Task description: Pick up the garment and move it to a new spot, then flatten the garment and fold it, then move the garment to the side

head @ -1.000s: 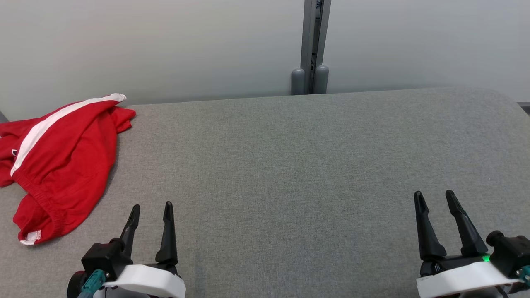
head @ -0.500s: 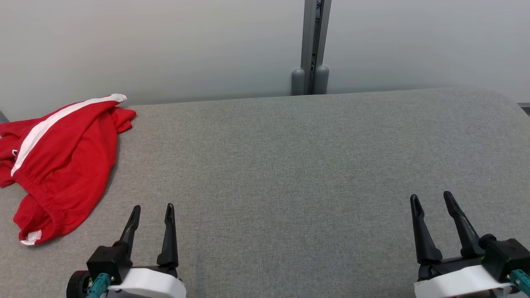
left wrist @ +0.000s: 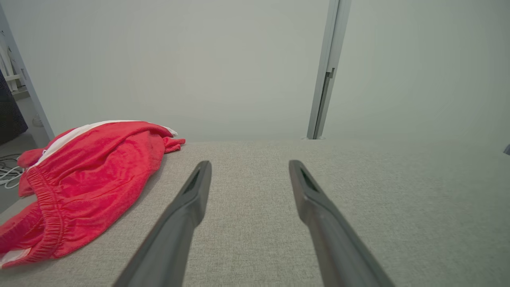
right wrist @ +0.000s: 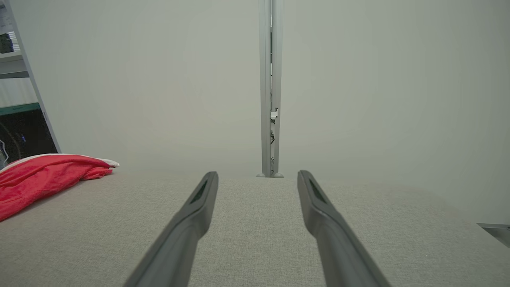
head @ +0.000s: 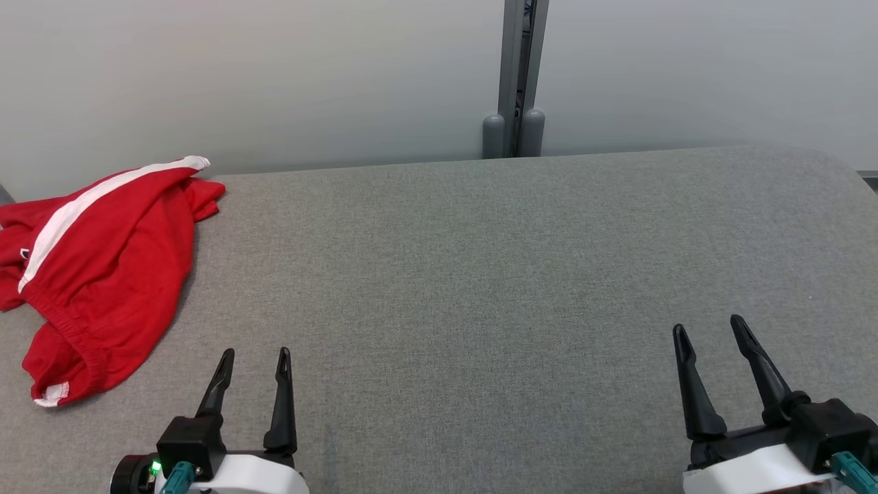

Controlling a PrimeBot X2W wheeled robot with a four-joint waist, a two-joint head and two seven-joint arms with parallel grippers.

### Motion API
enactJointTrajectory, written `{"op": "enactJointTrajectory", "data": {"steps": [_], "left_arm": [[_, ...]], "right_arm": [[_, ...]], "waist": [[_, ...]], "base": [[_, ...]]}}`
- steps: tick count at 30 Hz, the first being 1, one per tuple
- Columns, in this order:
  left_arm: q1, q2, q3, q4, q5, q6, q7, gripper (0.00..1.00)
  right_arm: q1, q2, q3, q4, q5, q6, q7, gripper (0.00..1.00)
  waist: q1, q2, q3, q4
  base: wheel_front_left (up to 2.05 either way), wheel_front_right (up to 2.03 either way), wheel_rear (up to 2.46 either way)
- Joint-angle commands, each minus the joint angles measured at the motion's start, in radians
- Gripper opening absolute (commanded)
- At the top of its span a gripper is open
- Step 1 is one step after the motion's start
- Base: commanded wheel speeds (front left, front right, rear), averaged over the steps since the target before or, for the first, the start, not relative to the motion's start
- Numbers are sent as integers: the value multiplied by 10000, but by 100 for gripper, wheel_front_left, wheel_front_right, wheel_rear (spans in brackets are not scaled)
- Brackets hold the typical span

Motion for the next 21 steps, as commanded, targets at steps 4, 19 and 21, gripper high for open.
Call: {"op": "enactJointTrajectory", "data": {"steps": [4,19,21], "left_arm": [[40,39,9,71,198,73,-83,100],[121,38,44,303,75,21,-78,100],[139,38,50,321,72,26,-78,100]], "right_arm": [[92,-89,24,-35,-249,36,-113,100],[177,-87,37,55,-164,36,-110,100],[186,-88,27,76,-160,36,-110,100]], "waist": [[0,0,-3,-6],[0,0,-106,-23],[0,0,-123,-14]], "base": [[0,0,0],[0,0,0],[0,0,0]]}}
